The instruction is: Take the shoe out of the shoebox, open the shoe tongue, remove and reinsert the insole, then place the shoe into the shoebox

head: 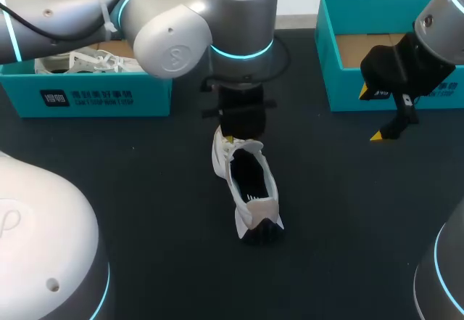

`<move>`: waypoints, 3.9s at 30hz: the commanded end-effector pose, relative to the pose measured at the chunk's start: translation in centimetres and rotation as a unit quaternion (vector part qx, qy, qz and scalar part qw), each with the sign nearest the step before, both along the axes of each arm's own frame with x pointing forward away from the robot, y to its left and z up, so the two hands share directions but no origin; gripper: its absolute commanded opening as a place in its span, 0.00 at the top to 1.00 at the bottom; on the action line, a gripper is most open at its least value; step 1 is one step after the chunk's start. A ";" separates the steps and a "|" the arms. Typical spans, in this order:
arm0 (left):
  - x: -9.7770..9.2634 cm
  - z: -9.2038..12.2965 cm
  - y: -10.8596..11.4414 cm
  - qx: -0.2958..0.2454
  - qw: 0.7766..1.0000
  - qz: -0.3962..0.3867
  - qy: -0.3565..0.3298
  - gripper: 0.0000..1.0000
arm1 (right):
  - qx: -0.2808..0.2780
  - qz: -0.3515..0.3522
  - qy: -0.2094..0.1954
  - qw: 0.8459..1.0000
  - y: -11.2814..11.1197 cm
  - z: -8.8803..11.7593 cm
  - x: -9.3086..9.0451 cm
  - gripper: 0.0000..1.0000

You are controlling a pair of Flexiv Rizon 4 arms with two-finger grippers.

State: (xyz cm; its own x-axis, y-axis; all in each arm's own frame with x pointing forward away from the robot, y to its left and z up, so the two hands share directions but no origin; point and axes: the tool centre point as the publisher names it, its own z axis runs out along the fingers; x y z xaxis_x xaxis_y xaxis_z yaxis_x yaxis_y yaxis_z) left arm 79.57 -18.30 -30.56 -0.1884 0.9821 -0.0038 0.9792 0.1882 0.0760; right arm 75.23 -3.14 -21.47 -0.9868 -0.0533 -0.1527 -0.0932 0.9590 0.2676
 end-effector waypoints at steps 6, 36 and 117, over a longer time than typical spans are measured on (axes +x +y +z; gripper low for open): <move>-1.0 -0.6 -0.9 0.002 1.000 -0.022 0.021 0.74 | -0.001 0.000 0.000 1.000 0.0 -0.1 0.0 0.00; -2.8 -0.1 1.1 0.000 1.000 -0.001 0.011 0.73 | -0.001 0.000 0.000 1.000 0.0 -0.1 0.0 0.00; -1.8 -0.4 -3.3 -0.003 0.993 -0.059 0.103 0.77 | -0.001 0.000 0.000 1.000 0.0 -0.1 0.0 0.00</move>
